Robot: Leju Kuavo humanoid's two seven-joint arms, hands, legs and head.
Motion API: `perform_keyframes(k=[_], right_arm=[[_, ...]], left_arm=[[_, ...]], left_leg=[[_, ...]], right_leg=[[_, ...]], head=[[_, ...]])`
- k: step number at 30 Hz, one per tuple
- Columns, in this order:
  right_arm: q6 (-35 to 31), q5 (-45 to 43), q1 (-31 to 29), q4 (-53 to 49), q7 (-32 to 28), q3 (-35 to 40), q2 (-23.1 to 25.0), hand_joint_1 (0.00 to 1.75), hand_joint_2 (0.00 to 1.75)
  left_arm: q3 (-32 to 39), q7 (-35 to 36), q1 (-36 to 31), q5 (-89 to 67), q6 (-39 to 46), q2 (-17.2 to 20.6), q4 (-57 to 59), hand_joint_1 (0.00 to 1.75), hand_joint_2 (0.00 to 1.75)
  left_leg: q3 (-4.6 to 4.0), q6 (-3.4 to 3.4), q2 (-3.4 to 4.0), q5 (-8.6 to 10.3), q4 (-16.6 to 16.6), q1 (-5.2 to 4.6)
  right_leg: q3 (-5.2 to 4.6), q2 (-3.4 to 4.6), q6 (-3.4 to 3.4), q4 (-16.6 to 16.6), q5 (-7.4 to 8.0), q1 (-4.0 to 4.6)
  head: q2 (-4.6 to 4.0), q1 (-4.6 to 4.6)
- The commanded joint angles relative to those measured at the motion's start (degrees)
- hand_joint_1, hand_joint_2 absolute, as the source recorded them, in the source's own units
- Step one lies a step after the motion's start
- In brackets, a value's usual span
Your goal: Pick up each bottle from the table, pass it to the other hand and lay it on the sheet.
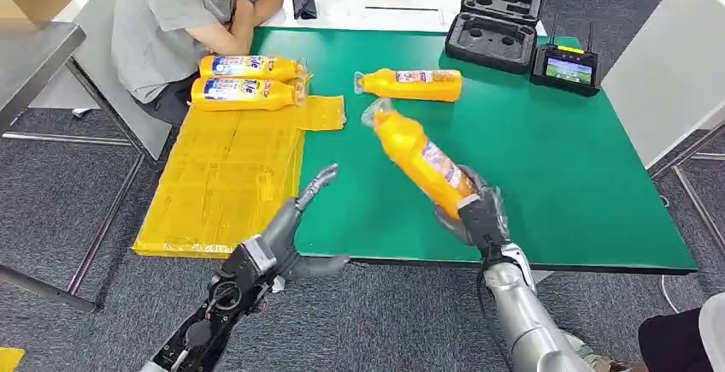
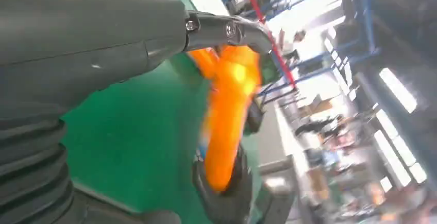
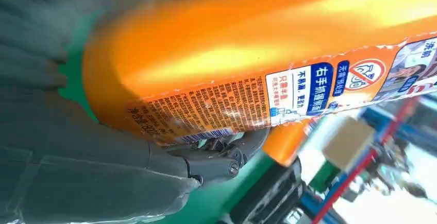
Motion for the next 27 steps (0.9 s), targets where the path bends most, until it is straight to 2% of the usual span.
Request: perform_keyframes(k=[1,2,16,19,20,25,27], right_arm=[[0.42,-9.85,4.50,-14.59,-0.20,7.24,-1.48,1.75,1.75],[0.28,-11.26,4.92,-15.36,-0.20,7.77,-1.46,1.75,1.75],[0.78,-12.18,5.25,-16.25,-0.20,8.21,-1.36,1.75,1.75],[5.22,-14.77,6.20,-18.18,-0.20,10.40,-0.71,1.75,1.75],[8.50,-15.46,6.36,-18.15,-0.20,11.98,-0.26,1.75,1.75],[10.62,-15.17,6.10,-16.97,-0.20,16.40,1.17,1.75,1.75],[11.07,-15.18,5.77,-16.13,-0.20,17.00,1.43,1.75,1.75]], left_arm=[[9.62,0.17,0.68,2.38,2.10,-3.79,-0.70,0.00,1.75],[11.14,0.17,0.74,3.17,3.21,-4.75,0.36,0.00,1.75],[12.41,0.17,0.54,5.01,2.50,-5.48,2.86,0.00,1.75],[14.41,0.17,-1.70,9.09,-3.31,-6.91,11.41,0.00,1.75],[15.02,0.17,-2.74,10.70,-7.90,-7.51,14.50,0.00,1.75],[13.62,0.17,-6.37,14.15,-17.86,-9.09,22.62,0.00,1.75],[13.00,0.17,-7.08,14.89,-19.21,-9.38,23.99,0.00,1.75]], left_leg=[[0.07,-0.07,0.12,-0.10,0.10,0.01],[0.02,-0.05,0.05,-0.04,0.04,0.01],[0.14,-0.07,0.11,-0.10,0.05,0.02],[0.13,-0.06,0.07,-0.04,-0.01,0.00],[0.20,-0.09,0.10,-0.08,0.01,0.02],[0.20,-0.13,0.07,-0.10,0.06,0.06],[0.20,-0.11,0.07,-0.09,0.06,0.05]], right_leg=[[0.04,0.09,-0.10,0.09,-0.06,0.02],[0.01,0.03,-0.07,0.03,-0.02,0.02],[0.12,0.08,-0.10,0.04,-0.07,0.03],[0.11,0.05,-0.08,-0.01,-0.02,0.00],[0.18,0.07,-0.12,0.00,-0.05,0.03],[0.19,0.03,-0.16,0.05,-0.09,0.07],[0.18,0.03,-0.15,0.04,-0.07,0.06]], head=[[0.00,0.00],[0.00,0.02],[0.00,0.00],[0.00,0.00],[0.00,0.00],[0.00,0.00],[0.00,0.00]])
